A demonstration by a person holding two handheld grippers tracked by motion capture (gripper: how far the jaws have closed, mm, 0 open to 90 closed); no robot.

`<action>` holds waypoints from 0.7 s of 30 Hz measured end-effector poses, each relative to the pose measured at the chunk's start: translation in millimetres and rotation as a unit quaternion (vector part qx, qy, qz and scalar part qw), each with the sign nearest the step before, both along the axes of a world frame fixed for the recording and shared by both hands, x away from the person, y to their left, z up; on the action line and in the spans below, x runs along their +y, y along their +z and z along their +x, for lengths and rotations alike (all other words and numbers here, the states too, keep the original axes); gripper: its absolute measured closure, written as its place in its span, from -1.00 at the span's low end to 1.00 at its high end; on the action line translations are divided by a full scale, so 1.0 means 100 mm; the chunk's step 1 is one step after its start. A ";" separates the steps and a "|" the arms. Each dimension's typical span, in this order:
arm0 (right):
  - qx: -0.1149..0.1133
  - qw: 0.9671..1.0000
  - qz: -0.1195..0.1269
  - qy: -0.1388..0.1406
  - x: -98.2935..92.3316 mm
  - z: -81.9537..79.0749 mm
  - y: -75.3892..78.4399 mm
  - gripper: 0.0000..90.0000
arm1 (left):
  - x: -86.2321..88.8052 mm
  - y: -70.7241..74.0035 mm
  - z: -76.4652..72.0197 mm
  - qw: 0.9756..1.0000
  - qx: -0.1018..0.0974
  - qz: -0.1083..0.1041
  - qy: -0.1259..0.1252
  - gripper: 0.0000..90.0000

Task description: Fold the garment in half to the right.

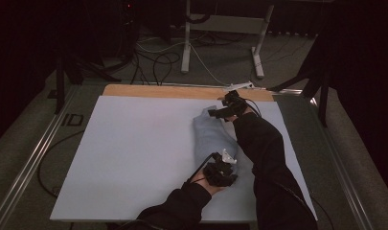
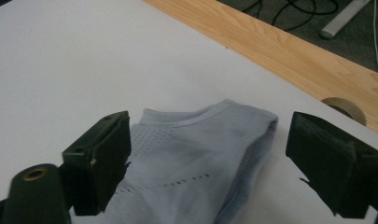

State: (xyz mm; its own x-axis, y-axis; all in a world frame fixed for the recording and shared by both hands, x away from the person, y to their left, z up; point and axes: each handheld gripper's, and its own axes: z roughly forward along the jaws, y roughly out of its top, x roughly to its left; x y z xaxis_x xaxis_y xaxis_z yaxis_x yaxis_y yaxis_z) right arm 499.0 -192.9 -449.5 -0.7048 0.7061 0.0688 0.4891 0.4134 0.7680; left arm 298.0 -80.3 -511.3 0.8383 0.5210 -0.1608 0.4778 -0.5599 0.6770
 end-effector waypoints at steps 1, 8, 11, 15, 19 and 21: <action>-0.001 1.000 -0.002 0.001 0.01 -0.01 0.00 -0.69 | 0.00 -0.01 0.00 1.000 0.006 0.000 -0.002 0.47; -0.003 1.000 0.003 -0.002 0.01 -0.07 -0.06 -0.70 | -0.06 -0.02 -0.04 0.999 0.022 0.003 -0.026 0.32; -0.002 1.000 0.000 0.000 0.01 -0.09 -0.08 -0.70 | -0.09 -0.04 -0.06 0.999 0.024 0.004 -0.038 0.28; -0.002 1.000 0.003 -0.001 0.01 -0.10 -0.07 -0.70 | -0.08 -0.03 -0.07 0.999 0.024 0.000 -0.044 0.24; -0.010 1.000 0.005 -0.006 0.00 -0.11 -0.05 -0.76 | -0.03 0.04 -0.09 0.998 0.013 0.000 -0.056 0.06; -0.010 1.000 0.010 -0.006 -0.01 -0.11 -0.04 -0.76 | 0.03 0.11 -0.11 0.998 0.002 -0.009 -0.064 -0.04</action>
State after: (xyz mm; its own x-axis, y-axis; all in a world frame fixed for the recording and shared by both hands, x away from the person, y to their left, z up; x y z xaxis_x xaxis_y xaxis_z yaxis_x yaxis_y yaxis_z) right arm 488.3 -194.0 -453.2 -0.6974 0.7133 0.0689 0.4780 0.3915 0.7863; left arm 287.3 -77.4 -500.5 0.8972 0.4067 -0.1720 0.4056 -0.6049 0.6853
